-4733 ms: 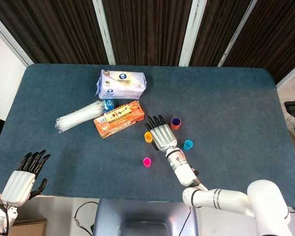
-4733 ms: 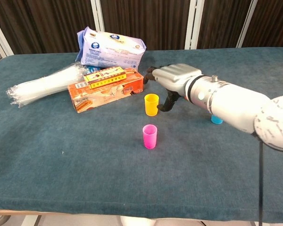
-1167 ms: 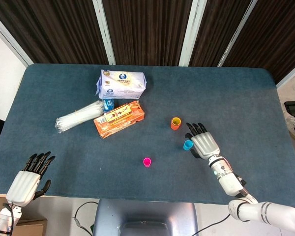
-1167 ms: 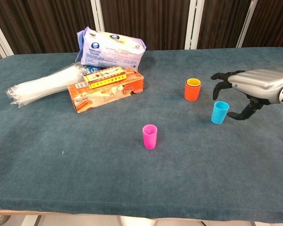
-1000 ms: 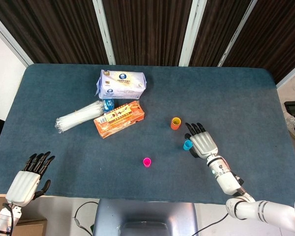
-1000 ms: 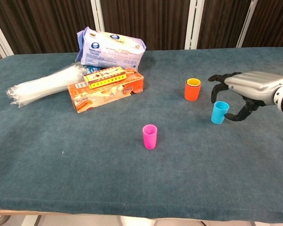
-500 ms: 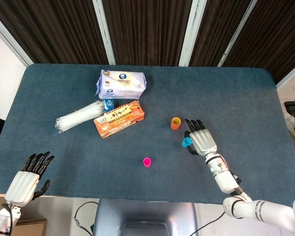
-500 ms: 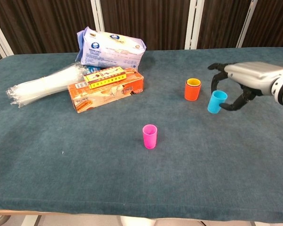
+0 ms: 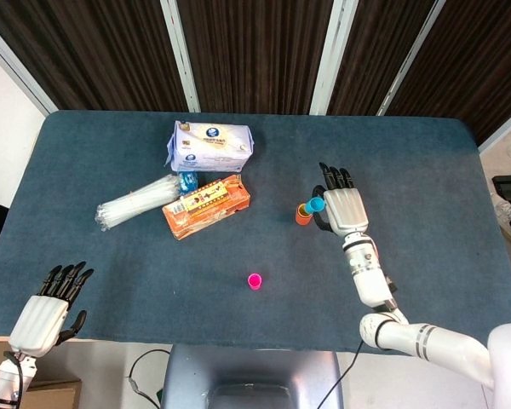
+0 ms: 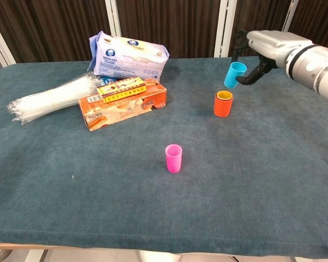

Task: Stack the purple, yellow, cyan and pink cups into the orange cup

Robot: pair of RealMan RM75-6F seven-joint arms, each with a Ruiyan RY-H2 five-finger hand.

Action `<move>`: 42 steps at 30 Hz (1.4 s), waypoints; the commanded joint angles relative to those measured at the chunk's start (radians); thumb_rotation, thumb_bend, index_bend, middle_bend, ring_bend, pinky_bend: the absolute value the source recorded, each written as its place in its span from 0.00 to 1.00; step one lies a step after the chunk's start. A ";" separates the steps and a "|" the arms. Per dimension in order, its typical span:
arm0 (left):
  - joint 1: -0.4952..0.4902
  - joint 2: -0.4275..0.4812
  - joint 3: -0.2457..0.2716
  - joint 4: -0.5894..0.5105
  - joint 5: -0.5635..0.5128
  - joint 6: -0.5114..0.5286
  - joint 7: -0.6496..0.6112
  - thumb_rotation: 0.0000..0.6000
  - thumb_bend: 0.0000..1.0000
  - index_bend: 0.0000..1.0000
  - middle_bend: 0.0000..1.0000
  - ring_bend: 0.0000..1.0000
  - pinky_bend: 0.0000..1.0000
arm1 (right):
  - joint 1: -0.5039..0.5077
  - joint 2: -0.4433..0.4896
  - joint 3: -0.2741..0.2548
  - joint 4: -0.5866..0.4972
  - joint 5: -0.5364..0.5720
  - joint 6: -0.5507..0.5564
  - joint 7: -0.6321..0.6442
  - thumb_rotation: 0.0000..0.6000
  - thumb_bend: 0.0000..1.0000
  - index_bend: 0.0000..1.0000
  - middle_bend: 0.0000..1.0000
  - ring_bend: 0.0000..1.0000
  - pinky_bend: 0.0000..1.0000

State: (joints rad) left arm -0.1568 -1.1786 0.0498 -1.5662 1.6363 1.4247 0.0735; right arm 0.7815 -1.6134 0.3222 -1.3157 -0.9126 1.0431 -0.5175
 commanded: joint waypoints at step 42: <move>0.006 0.014 0.003 -0.005 0.012 0.021 -0.024 1.00 0.46 0.00 0.00 0.00 0.05 | -0.046 0.090 -0.270 -0.383 -0.208 -0.107 -0.011 1.00 0.48 0.16 0.00 0.00 0.00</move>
State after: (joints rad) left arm -0.1518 -1.1661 0.0527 -1.5708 1.6482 1.4445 0.0508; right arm 0.7334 -1.5160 0.0588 -1.6988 -1.1226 0.9388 -0.5187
